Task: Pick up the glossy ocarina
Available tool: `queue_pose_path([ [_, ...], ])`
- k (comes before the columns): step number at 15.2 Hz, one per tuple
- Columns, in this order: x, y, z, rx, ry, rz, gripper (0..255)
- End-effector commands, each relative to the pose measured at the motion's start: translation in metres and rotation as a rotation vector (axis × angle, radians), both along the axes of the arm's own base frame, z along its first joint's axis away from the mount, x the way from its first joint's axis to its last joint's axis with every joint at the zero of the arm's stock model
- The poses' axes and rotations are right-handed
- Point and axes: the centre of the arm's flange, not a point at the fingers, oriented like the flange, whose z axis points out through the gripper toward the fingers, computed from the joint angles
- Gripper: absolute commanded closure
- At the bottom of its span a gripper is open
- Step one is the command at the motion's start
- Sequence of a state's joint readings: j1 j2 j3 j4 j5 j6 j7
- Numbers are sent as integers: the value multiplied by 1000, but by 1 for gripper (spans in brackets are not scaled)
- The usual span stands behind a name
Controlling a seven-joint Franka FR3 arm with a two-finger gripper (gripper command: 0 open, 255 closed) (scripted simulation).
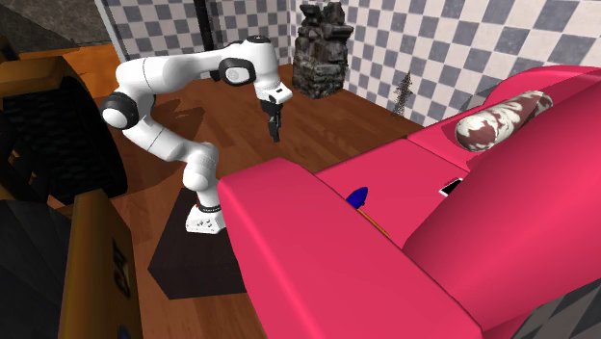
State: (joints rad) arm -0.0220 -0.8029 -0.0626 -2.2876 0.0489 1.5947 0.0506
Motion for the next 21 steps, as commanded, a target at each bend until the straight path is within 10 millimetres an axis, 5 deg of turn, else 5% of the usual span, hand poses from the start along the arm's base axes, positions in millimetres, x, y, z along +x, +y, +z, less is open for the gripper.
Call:
queue_pose_path([
  [1, 0, 0, 0, 0, 0, 0, 0],
  [21, 195, -141, -87, -101, -15, 178, 0],
])
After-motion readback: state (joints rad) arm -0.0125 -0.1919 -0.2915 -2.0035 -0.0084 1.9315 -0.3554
